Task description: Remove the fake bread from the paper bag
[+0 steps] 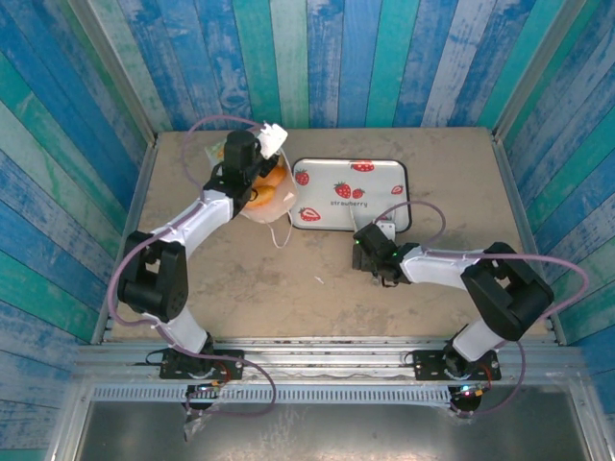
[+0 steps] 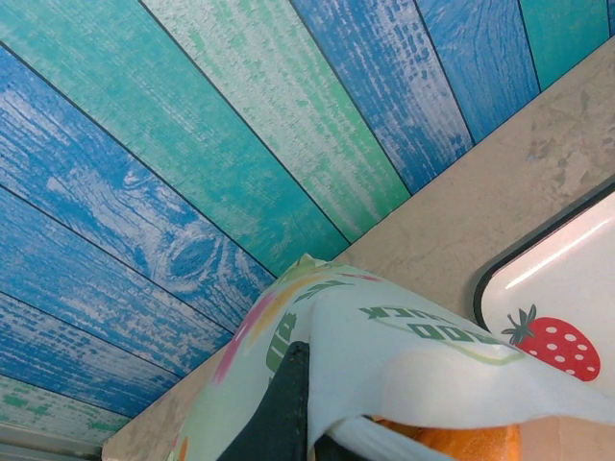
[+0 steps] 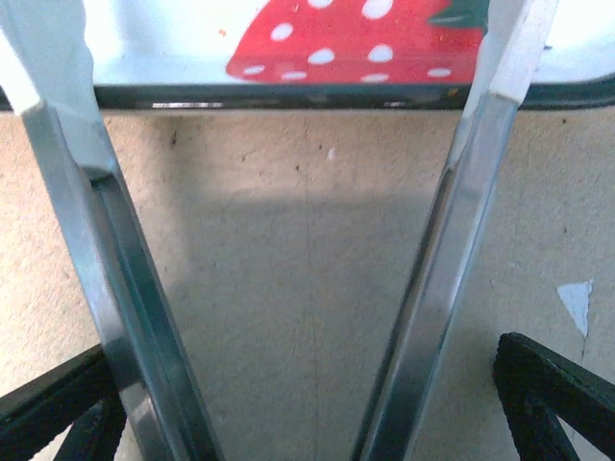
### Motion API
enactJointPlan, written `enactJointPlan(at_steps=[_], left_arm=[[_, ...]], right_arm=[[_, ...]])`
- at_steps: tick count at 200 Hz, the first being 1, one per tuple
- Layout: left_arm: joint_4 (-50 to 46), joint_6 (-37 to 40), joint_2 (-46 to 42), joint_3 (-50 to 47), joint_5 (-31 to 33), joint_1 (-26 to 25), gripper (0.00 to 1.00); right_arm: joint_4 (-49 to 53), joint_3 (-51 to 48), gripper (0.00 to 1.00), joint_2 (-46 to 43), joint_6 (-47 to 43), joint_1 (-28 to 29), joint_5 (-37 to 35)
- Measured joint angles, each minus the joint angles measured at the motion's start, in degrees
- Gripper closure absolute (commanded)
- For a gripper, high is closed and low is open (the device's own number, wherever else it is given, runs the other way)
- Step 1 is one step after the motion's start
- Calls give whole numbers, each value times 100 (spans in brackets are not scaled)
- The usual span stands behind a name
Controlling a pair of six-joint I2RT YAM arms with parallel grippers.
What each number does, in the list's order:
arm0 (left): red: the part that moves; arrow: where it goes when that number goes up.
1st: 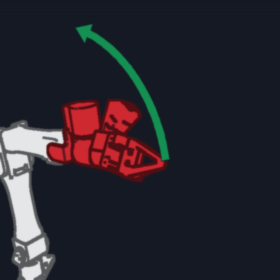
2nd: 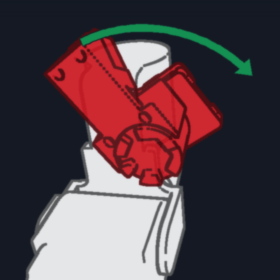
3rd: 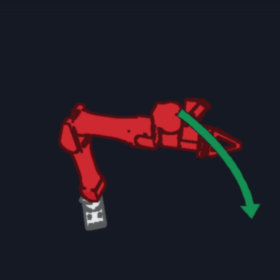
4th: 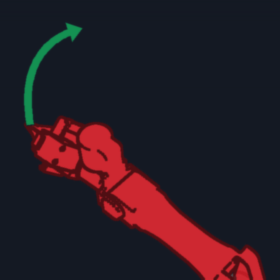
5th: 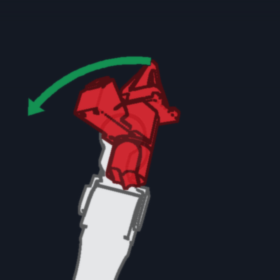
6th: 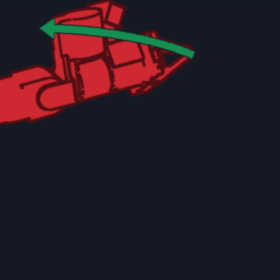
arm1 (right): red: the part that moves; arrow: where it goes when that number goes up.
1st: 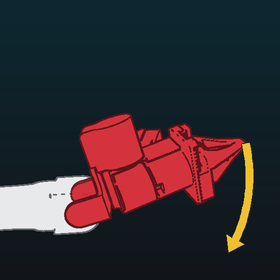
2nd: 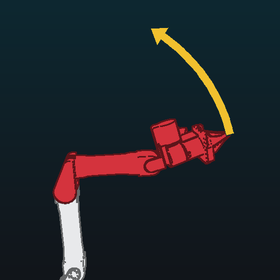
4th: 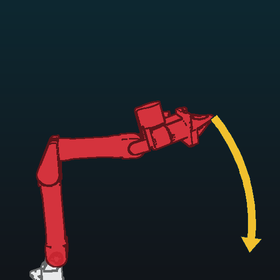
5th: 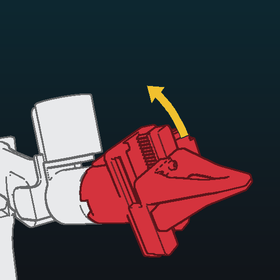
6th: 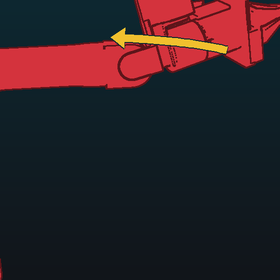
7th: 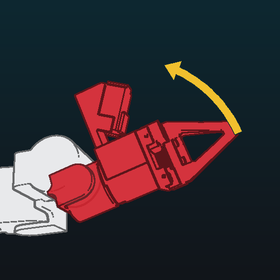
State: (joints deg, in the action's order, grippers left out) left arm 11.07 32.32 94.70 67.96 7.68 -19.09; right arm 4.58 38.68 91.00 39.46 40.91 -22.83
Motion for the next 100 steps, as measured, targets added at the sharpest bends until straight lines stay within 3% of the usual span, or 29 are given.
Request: enactJointPlan(at_steps=[52, 100], left_arm=[[-2, -7, -136, 0, -35, -2, 100], [0, -20, -201, -55, -37, -7, 100]], right_arm=[[-367, 28, 11, 214, 63, 0, -232], [-367, 37, 12, 227, 87, 0, -254]])
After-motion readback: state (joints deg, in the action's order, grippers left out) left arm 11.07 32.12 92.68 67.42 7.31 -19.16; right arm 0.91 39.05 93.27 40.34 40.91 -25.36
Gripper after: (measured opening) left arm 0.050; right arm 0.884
